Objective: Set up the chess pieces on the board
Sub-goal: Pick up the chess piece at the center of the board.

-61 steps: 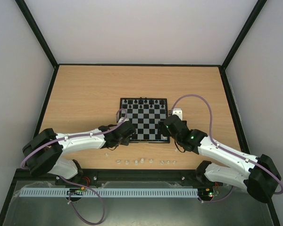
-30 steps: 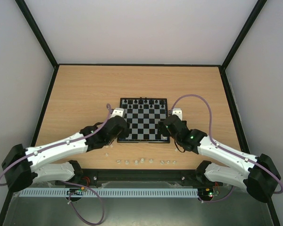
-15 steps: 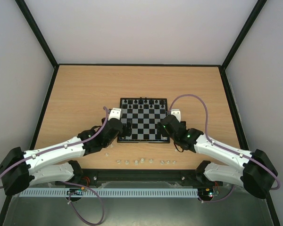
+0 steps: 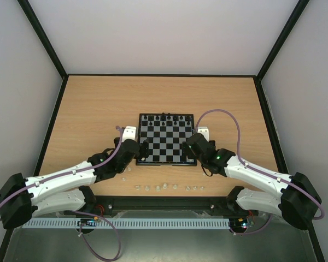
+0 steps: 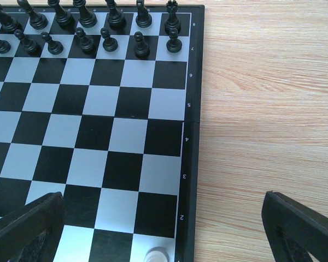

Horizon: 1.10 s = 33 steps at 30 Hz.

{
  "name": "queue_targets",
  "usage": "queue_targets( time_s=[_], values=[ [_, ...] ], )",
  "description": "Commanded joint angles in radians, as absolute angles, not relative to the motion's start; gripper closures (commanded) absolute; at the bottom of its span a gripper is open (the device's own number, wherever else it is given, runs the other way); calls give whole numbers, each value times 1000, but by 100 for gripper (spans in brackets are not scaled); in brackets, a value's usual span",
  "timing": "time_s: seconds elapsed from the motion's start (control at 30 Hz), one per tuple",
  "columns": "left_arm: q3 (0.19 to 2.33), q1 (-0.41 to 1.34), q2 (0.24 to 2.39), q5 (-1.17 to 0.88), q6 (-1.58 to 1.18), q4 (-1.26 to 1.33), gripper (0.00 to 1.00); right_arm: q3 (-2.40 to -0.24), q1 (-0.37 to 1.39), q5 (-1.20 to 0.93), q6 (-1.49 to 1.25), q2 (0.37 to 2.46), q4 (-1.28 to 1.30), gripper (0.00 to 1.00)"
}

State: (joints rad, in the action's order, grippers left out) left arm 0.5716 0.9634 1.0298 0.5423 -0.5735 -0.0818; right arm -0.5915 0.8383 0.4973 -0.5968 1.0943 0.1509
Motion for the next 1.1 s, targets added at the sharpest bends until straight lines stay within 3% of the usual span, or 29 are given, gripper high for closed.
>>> queue_targets(
  time_s=[0.0, 0.67, 1.07],
  values=[
    [556, 959, 1024, 549, -580, -46, 1, -603, 842, 504, -589, 1095, 155, 2],
    [530, 960, 914, 528, -591, -47, 1, -565, 843, 478, -590, 1047, 112, 1],
    [509, 962, 857, 600, -639, -64, 1, -516, 842, 386, -615, 867, 76, 1]
  ],
)
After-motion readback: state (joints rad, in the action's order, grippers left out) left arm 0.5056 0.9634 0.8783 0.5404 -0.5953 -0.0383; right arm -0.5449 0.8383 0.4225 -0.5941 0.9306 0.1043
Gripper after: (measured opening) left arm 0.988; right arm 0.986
